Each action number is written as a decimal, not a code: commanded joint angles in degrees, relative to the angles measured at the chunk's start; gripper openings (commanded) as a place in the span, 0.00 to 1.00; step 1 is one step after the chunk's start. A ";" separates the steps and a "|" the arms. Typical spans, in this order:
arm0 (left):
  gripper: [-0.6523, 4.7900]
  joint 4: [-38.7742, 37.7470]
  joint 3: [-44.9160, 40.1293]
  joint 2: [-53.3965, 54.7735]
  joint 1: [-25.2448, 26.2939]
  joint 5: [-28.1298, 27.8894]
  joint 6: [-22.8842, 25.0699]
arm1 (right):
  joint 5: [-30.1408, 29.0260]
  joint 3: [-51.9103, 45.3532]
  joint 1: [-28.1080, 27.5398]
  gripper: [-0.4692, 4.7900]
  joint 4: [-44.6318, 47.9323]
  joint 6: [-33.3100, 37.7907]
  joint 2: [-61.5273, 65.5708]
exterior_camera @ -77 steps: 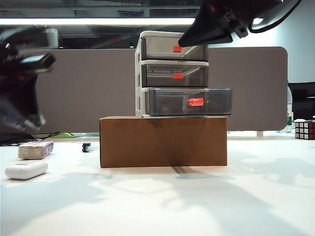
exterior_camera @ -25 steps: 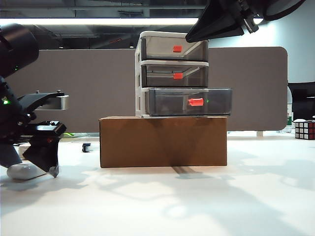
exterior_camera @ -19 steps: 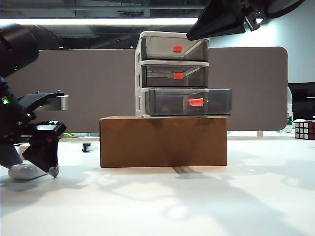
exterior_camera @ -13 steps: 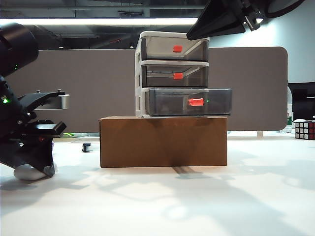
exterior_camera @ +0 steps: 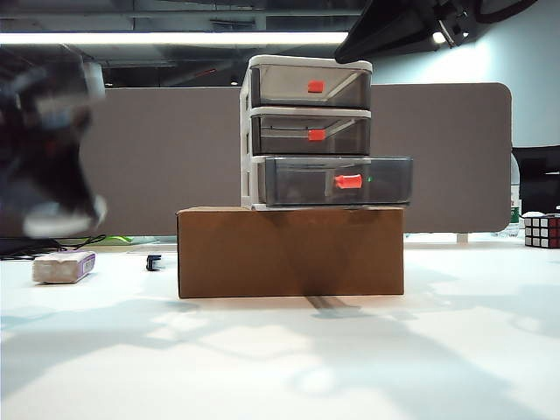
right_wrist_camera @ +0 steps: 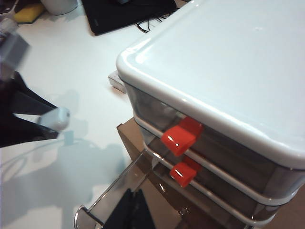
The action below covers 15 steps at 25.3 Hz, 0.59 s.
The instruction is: Open the third layer of the drawer on the table, pick up the earphone case on the table and put it in, and finally close the drawer.
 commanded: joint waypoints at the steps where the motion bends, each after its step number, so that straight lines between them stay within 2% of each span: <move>1: 0.31 2.86 1.70 -5.53 -2.93 3.37 -0.37 | 0.63 0.28 0.04 0.08 0.66 -0.15 -0.42; 4: 0.31 4.94 6.60 -4.61 -9.14 2.80 -0.22 | 0.63 0.28 0.04 0.08 0.92 -0.13 -0.44; 6: 0.31 9.38 10.01 -1.18 -12.98 2.67 -0.24 | 0.61 0.28 0.04 0.08 1.11 -0.11 -0.44; 11: 0.33 13.53 21.05 15.12 -21.38 3.06 0.22 | 0.66 0.28 0.04 0.08 1.62 -0.13 -1.38; 13: 0.33 16.24 23.98 20.52 -23.63 2.93 0.26 | 0.66 0.28 0.04 0.08 1.57 -0.13 -1.77; 15: 0.33 15.78 26.43 24.92 -25.03 2.43 0.24 | 0.68 0.28 0.04 0.08 1.60 -0.13 -2.27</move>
